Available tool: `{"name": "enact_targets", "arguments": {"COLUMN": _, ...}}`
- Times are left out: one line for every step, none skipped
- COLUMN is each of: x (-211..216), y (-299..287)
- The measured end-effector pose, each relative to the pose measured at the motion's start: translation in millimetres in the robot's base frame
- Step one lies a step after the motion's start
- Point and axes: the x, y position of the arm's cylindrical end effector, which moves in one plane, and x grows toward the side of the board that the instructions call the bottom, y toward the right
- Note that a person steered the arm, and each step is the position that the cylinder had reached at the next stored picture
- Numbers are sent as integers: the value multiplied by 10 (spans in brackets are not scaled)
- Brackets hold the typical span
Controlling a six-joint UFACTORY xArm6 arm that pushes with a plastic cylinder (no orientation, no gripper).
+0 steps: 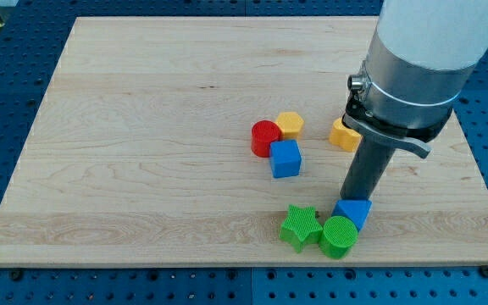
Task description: Move the green star to the bottom corner of the board
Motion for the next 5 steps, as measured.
{"name": "enact_targets", "arguments": {"x": 87, "y": 18}}
{"name": "enact_targets", "arguments": {"x": 132, "y": 55}}
{"name": "enact_targets", "arguments": {"x": 25, "y": -16}}
{"name": "enact_targets", "arguments": {"x": -185, "y": -177}}
{"name": "enact_targets", "arguments": {"x": -265, "y": -252}}
